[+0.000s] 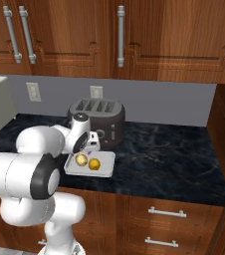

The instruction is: Take the potato and lemon out of the freezer and place them in the tupperware container on the counter. Then put the tupperware containing the vegetables back in the freezer.

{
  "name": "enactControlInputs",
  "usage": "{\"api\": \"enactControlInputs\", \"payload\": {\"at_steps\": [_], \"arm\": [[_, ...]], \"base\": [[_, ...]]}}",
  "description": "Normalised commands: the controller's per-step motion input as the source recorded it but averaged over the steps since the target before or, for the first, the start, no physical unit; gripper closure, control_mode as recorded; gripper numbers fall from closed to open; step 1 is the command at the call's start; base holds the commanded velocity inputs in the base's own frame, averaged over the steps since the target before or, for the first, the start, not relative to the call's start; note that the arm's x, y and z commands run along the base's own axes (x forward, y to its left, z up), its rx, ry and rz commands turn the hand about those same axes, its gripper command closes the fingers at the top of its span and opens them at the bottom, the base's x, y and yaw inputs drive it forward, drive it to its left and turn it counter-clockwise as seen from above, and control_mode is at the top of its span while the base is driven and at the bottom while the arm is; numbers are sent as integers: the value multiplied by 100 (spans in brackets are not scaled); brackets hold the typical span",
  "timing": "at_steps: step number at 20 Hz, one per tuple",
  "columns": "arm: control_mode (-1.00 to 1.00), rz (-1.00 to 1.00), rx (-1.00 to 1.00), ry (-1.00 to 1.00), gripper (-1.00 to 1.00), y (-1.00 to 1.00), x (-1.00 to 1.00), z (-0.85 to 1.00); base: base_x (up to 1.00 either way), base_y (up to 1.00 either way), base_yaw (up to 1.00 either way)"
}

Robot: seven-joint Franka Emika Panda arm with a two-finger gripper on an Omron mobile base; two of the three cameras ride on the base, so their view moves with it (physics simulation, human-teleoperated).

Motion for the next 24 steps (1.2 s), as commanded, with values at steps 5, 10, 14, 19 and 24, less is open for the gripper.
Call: {"api": "enactControlInputs", "payload": {"at_steps": [5, 10, 14, 19, 24], "arm": [[-100, -12, 0, -10, -100, -26, -40, 54], [-100, -15, 0, -2, -100, -78, -27, 40], [-100, -12, 0, 1, -100, -71, 0, 1], [-100, -7, 0, 4, -100, -60, 13, 0], [-100, -2, 1, 7, -100, -42, 29, -10]], "base": [[0, 0, 0], [0, 0, 0], [0, 0, 0], [0, 0, 0], [0, 0, 0]]}}
